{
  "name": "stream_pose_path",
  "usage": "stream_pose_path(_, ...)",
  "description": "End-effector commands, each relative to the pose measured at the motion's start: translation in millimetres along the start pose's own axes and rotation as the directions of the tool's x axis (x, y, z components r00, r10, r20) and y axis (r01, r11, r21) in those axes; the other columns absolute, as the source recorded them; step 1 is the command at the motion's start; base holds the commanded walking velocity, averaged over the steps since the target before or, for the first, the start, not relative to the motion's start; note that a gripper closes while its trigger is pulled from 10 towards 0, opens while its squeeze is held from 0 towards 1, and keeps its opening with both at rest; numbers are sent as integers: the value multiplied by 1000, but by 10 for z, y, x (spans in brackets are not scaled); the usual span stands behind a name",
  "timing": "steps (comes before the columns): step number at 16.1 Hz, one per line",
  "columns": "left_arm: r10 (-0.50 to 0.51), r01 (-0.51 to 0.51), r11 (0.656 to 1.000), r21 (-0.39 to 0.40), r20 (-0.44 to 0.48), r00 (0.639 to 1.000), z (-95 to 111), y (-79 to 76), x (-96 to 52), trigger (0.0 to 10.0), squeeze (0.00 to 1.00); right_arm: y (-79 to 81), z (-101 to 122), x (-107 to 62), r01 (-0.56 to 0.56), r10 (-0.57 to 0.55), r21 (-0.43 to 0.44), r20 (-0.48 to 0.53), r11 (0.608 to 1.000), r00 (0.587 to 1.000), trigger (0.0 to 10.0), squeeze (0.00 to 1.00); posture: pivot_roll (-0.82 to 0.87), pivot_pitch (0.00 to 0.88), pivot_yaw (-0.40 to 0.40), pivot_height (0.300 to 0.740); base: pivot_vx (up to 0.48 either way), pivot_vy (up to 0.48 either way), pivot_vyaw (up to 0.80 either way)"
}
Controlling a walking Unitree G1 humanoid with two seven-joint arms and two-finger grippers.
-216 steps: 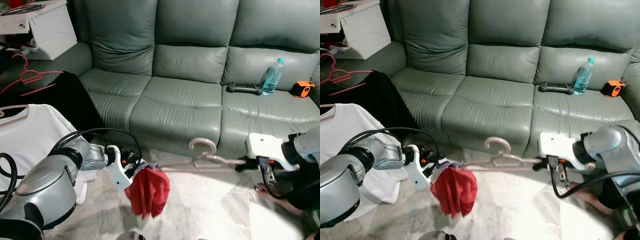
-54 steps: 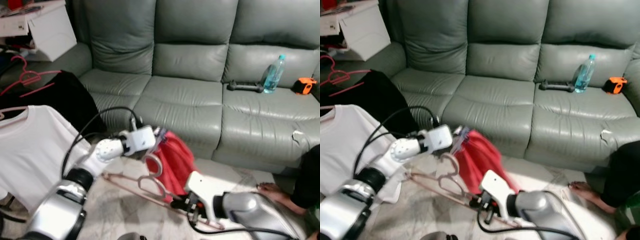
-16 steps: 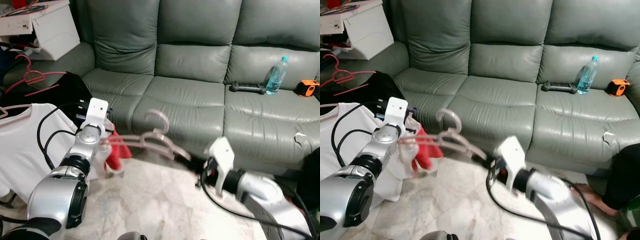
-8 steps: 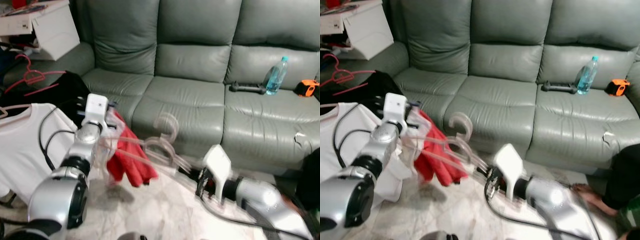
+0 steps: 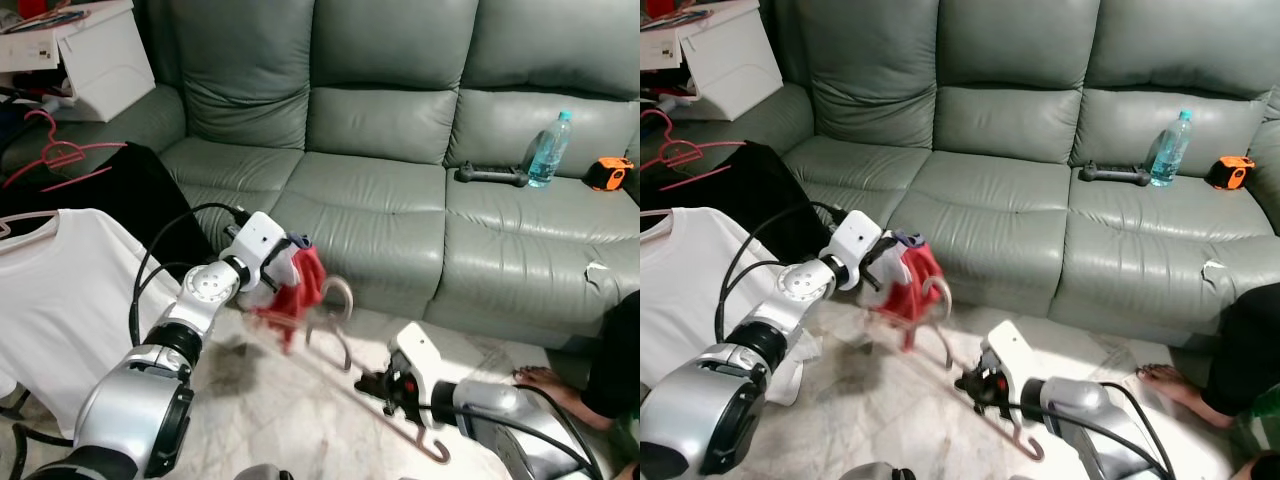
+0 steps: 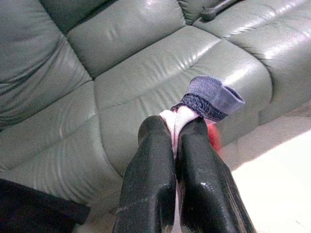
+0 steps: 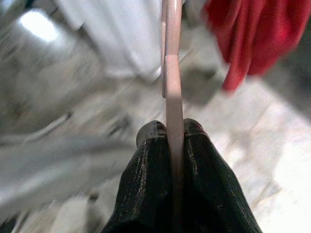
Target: Hang hanger
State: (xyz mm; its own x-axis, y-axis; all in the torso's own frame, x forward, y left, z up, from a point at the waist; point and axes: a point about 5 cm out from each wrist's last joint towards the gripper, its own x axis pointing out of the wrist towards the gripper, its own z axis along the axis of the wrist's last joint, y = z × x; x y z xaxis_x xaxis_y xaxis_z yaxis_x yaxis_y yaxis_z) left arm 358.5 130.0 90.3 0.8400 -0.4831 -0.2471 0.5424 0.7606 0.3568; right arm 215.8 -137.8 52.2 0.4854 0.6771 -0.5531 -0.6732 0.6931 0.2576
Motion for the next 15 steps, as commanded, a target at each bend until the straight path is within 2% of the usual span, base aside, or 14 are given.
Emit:
stream_pose_path(1, 35, -34, 999, 41, -4, 999, -42, 64, -51, 10000, 0, -14, 151, -27, 59, -53, -55, 107, 997, 993, 10000, 0, -127, 0, 86, 740, 0, 0, 0)
stream_pose_path(2, 75, -72, 994, 87, -29, 997, -132, 91, -108, 10000, 0, 53, 290, -77, 103, -98, -4, 258, 995, 961, 10000, 0, -129, 0, 86, 740, 0, 0, 0)
stream_pose_path(3, 116, -110, 989, 99, -54, 992, -192, 128, -143, 10000, 0, 131, 298, -123, 95, -92, 6, 283, 995, 955, 10000, 0, -131, 0, 87, 740, 0, 0, 0)
stream_pose_path(5, 172, -151, 972, 182, -106, 979, -271, 233, -205, 10000, 0, 251, 234, -257, 72, -44, -113, 231, 991, 972, 10000, 0, -148, 0, 98, 740, 0, 0, 0)
stream_pose_path(7, 130, -104, 968, 228, -103, 986, -249, 239, -204, 10000, 0, 232, 274, -397, 24, 23, -229, 201, 973, 979, 10000, 0, -163, 0, 107, 740, 0, 0, 0)
stream_pose_path(8, 90, -56, 953, 298, -101, 991, -231, 227, -201, 10000, 0, 181, 324, -497, 14, 45, -318, 177, 948, 983, 10000, 0, -168, 0, 110, 740, 0, 0, 0)
stream_pose_path(10, 22, 20, 916, 401, -98, 995, -182, 201, -181, 10000, 0, 88, 547, -739, -38, 115, -425, 157, 904, 981, 10000, 0, -170, 0, 110, 740, 0, 0, 0)
stream_pose_path(12, -43, 86, 873, 480, -101, 994, -156, 171, -176, 10000, 0, 48, 739, -868, -76, 172, -418, 196, 905, 965, 10000, 0, -166, 0, 110, 740, 0, 0, 0)
stream_pose_path(14, -79, 130, 841, 525, -119, 990, -170, 172, -199, 10000, 0, 10, 827, -966, -98, 200, -431, 196, 897, 960, 10000, 0, -162, 0, 111, 740, 0, 0, 0)
stream_pose_path(15, -97, 156, 814, 559, -134, 986, -185, 182, -219, 10000, 0, -16, 876, -1037, -108, 213, -435, 198, 894, 957, 10000, 0, -161, 0, 112, 740, 0, 0, 0)
